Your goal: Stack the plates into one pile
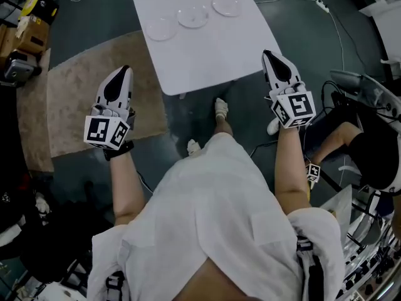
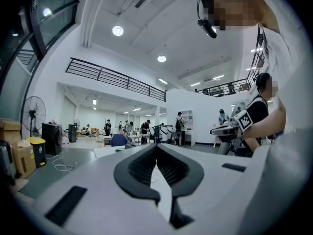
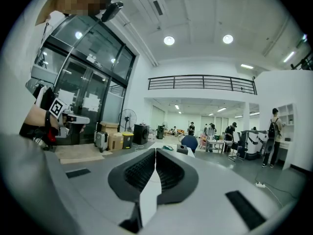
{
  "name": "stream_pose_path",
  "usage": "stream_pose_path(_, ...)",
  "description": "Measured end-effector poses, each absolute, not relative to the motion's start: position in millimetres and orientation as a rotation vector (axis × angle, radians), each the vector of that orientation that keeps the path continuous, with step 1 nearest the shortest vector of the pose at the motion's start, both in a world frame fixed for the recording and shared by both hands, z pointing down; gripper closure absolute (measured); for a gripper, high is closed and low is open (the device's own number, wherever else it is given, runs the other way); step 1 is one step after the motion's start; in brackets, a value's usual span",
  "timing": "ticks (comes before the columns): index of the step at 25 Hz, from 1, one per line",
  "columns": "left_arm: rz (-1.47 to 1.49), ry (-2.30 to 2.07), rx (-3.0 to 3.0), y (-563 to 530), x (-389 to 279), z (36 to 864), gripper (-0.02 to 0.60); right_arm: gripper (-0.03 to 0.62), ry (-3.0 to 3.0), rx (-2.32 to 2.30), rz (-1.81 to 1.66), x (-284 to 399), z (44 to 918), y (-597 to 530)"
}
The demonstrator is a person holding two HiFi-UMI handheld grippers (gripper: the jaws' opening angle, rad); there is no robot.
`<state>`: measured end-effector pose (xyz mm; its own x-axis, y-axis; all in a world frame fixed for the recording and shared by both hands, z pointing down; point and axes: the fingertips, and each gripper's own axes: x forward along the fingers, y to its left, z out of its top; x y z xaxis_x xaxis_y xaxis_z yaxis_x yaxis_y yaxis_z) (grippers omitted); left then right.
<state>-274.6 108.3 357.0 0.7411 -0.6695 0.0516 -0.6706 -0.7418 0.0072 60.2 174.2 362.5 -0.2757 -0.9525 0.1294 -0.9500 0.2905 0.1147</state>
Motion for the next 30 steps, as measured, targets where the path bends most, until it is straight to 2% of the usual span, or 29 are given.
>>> stream_pose_path(9, 0.046, -1.230, 2.855, 53, -269, 354, 0.572, 0.568, -2.444, 1.708, -0.001, 64, 372, 97)
stream_pose_path(30, 0.126, -1.367, 2.724, -51, -164, 389, 0.572, 0.568, -2.477, 1.497, 0.087, 160, 426, -51)
